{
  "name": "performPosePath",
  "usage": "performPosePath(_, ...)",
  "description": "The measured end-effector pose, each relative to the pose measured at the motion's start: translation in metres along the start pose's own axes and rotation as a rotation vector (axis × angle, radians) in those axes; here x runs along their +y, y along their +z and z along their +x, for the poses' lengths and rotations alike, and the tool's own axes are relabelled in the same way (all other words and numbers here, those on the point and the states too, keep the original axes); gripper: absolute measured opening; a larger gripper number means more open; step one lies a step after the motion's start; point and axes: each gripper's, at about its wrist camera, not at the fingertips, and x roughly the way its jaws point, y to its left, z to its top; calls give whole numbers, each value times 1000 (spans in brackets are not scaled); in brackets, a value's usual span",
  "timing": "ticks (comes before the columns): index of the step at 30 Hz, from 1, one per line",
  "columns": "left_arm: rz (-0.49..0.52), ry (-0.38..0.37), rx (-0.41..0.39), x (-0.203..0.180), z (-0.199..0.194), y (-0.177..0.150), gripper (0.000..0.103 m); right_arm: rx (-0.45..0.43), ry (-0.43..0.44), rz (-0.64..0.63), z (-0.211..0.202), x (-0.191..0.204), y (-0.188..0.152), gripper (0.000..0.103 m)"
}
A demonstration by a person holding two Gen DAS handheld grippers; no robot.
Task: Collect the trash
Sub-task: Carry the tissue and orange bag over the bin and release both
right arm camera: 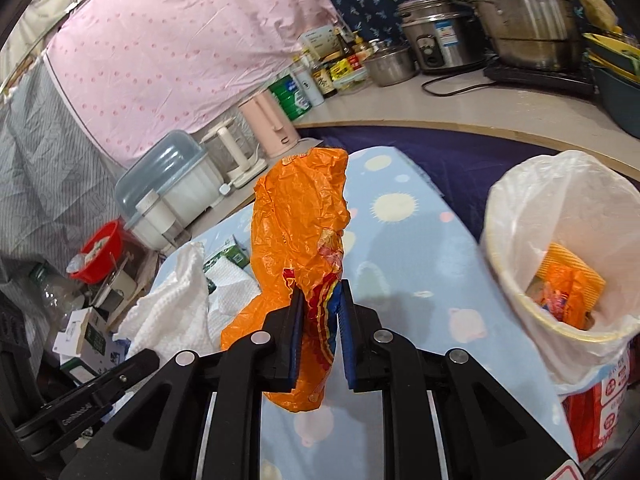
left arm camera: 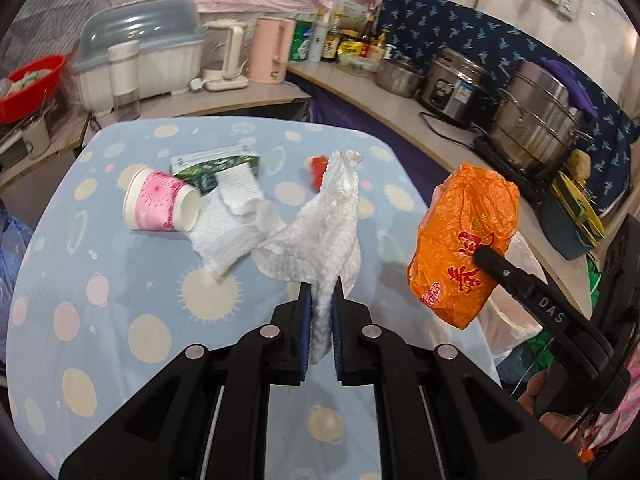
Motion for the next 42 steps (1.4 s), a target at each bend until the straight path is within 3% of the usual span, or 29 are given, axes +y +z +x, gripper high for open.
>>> performPosePath(9, 133, -44, -8, -81, -5, -6, 9, -75, -39, 81, -51, -59, 8, 16)
performPosePath(23, 297, -131, 8, -205, 26, -6, 9, -187, -203, 189, -115, -168, 36, 16)
performPosePath(31, 346, -145, 39, -250, 57, -5, 9, -187, -259, 194, -113, -200, 46, 16)
performPosePath(42, 377, -128, 77, -276, 91, -3, 9, -145, -275, 218, -92, -221, 48, 16)
